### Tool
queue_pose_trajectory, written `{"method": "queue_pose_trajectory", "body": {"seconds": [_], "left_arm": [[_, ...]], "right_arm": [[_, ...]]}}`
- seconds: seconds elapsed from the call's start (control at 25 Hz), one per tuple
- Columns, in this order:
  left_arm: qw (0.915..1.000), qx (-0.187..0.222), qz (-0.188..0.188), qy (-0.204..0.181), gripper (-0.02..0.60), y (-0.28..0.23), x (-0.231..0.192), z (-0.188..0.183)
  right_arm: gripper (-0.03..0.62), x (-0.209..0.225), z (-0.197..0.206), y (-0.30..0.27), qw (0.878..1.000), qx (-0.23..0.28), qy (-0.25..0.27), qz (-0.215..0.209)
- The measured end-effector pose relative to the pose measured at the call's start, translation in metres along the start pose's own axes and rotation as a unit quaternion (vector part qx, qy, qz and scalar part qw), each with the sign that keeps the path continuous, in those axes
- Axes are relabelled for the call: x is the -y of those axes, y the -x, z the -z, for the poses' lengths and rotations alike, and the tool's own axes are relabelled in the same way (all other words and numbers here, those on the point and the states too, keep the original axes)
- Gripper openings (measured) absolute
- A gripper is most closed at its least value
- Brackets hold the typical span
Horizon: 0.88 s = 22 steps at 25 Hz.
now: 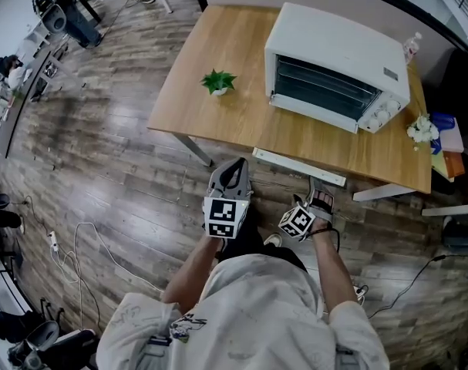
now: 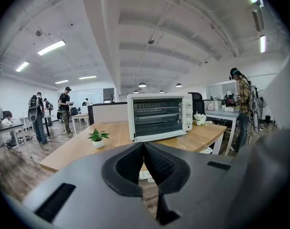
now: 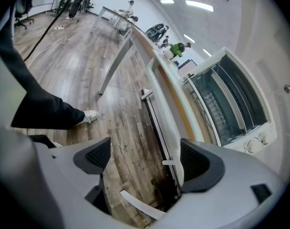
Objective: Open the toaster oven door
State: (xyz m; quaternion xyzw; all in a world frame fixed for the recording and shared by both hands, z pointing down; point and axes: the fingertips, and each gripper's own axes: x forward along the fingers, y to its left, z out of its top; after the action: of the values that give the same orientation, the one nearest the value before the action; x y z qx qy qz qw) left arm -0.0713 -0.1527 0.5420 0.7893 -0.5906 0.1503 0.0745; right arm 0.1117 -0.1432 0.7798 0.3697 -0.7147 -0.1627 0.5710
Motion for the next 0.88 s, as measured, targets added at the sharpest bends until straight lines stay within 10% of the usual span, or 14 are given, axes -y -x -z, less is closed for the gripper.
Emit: {"method": "queue_pose_trajectory", "body": {"seconds": [0.32, 0.56, 0.88], "left_arm": [[1.0, 0.001, 0.005, 0.006, 0.015, -0.007, 0.001, 0.002], [0.9999, 0.003, 0.014, 0.007, 0.015, -0.012, 0.007, 0.001], [0.9997, 0.003, 0.023, 0.01, 0.014, -0.015, 0.018, 0.002]], "right_arm": [[0.463, -0.015, 0.008, 0.042, 0.987, 0.044, -0.143, -0.064], [0.463, 0.005, 0.02, 0.072, 0.95, 0.063, -0.299, -0.066], [0.463, 0.032, 0.012, 0.116, 0.92, 0.131, -0.363, -0.065]]}}
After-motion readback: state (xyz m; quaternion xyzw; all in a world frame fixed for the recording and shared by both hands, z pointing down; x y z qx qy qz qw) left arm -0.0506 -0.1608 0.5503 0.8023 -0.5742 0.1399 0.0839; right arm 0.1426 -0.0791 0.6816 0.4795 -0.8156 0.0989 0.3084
